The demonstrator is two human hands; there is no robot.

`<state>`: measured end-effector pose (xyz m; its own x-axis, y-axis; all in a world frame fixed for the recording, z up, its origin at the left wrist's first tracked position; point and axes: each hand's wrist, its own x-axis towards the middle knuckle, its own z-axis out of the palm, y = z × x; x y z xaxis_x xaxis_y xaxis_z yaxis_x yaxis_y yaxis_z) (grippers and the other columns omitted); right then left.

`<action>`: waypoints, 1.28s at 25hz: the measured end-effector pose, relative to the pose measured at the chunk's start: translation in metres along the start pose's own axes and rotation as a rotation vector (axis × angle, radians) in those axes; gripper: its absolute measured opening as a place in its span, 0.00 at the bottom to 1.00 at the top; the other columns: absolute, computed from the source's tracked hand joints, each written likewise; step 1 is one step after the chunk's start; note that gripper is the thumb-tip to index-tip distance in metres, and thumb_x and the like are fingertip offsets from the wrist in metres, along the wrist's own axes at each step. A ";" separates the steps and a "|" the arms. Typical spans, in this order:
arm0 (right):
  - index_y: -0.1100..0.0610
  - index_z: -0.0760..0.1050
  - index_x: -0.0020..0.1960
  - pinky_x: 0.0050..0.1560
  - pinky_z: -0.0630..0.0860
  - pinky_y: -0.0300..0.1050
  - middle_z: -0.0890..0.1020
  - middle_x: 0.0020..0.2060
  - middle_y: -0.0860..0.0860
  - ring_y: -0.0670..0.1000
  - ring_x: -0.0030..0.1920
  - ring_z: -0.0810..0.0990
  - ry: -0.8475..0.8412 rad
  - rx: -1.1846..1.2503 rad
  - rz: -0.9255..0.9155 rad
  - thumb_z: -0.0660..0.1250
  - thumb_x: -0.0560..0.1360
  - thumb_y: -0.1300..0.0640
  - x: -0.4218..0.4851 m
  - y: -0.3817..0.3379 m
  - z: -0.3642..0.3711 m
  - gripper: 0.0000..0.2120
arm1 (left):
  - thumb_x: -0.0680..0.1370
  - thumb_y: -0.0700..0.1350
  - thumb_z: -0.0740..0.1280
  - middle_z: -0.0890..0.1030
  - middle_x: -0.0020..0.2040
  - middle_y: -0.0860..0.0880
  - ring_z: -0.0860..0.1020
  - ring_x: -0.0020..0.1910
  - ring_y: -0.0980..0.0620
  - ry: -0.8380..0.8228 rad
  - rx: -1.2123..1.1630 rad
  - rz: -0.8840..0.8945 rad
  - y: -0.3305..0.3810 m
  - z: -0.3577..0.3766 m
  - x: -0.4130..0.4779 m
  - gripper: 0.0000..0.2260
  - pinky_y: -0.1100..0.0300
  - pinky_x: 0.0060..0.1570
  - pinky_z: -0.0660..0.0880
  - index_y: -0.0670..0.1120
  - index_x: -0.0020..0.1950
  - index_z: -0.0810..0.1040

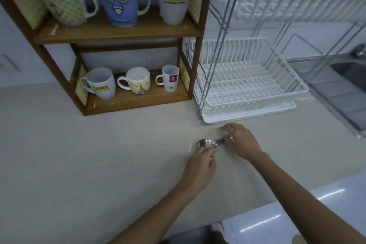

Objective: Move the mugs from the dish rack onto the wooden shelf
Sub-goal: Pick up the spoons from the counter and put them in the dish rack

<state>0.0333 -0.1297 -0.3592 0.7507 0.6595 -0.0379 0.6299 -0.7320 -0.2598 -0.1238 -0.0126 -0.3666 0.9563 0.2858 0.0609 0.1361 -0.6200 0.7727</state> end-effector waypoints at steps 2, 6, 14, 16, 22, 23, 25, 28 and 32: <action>0.54 0.77 0.61 0.56 0.74 0.50 0.79 0.60 0.53 0.57 0.60 0.76 -0.046 -0.030 -0.039 0.66 0.73 0.58 0.007 0.008 0.004 0.16 | 0.76 0.39 0.62 0.80 0.56 0.44 0.78 0.55 0.45 -0.024 0.031 -0.045 0.006 0.014 0.005 0.15 0.56 0.56 0.73 0.43 0.62 0.77; 0.53 0.78 0.61 0.58 0.72 0.49 0.78 0.59 0.52 0.55 0.61 0.74 -0.123 -0.009 -0.123 0.66 0.75 0.53 0.024 0.025 0.003 0.15 | 0.78 0.43 0.60 0.75 0.63 0.46 0.74 0.62 0.45 -0.035 0.160 -0.208 0.019 0.038 0.020 0.18 0.54 0.59 0.71 0.47 0.69 0.70; 0.51 0.78 0.55 0.50 0.74 0.47 0.78 0.51 0.47 0.49 0.54 0.75 -0.339 0.059 -0.396 0.68 0.74 0.52 0.048 0.050 -0.012 0.10 | 0.79 0.45 0.58 0.65 0.71 0.46 0.68 0.67 0.45 0.169 0.251 -0.489 0.044 0.082 0.039 0.20 0.53 0.60 0.71 0.49 0.71 0.66; 0.52 0.78 0.48 0.45 0.75 0.47 0.78 0.42 0.46 0.49 0.46 0.77 -0.401 0.101 -0.422 0.69 0.73 0.55 0.050 0.049 -0.016 0.04 | 0.78 0.46 0.58 0.66 0.70 0.47 0.69 0.64 0.45 0.215 0.273 -0.533 0.048 0.090 0.042 0.21 0.53 0.59 0.71 0.49 0.72 0.65; 0.51 0.73 0.42 0.43 0.69 0.42 0.79 0.41 0.50 0.51 0.44 0.75 -0.552 0.074 -0.459 0.64 0.74 0.59 0.052 0.040 -0.022 0.04 | 0.78 0.43 0.58 0.71 0.64 0.45 0.71 0.60 0.45 0.328 0.351 -0.619 0.052 0.101 0.044 0.20 0.55 0.57 0.70 0.49 0.71 0.67; 0.52 0.73 0.42 0.44 0.69 0.42 0.80 0.42 0.51 0.52 0.45 0.75 -0.562 0.085 -0.450 0.64 0.74 0.59 0.052 0.040 -0.022 0.04 | 0.78 0.42 0.58 0.72 0.63 0.45 0.71 0.59 0.45 0.344 0.352 -0.619 0.051 0.100 0.044 0.20 0.55 0.56 0.71 0.50 0.71 0.68; 0.52 0.73 0.43 0.45 0.69 0.43 0.82 0.47 0.54 0.54 0.49 0.78 -0.561 0.108 -0.432 0.64 0.74 0.59 0.051 0.040 -0.022 0.03 | 0.79 0.42 0.58 0.73 0.62 0.44 0.72 0.57 0.44 0.377 0.344 -0.623 0.050 0.099 0.042 0.20 0.54 0.55 0.72 0.51 0.70 0.69; 0.52 0.74 0.42 0.47 0.73 0.44 0.82 0.49 0.55 0.55 0.50 0.79 -0.551 0.176 -0.389 0.66 0.73 0.57 0.047 0.040 -0.021 0.02 | 0.79 0.44 0.58 0.75 0.59 0.44 0.73 0.55 0.44 0.423 0.330 -0.625 0.049 0.101 0.040 0.18 0.53 0.52 0.73 0.51 0.70 0.70; 0.51 0.75 0.41 0.49 0.74 0.45 0.82 0.48 0.54 0.54 0.50 0.79 -0.503 0.247 -0.322 0.69 0.72 0.55 0.041 0.044 -0.015 0.03 | 0.77 0.51 0.63 0.76 0.57 0.44 0.73 0.53 0.44 0.493 0.309 -0.672 0.052 0.105 0.044 0.19 0.53 0.52 0.71 0.47 0.66 0.70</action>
<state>0.0948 -0.1376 -0.3578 0.3090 0.8832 -0.3529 0.6986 -0.4625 -0.5460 -0.0474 -0.1092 -0.3903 0.4386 0.8984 -0.0237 0.7604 -0.3570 0.5426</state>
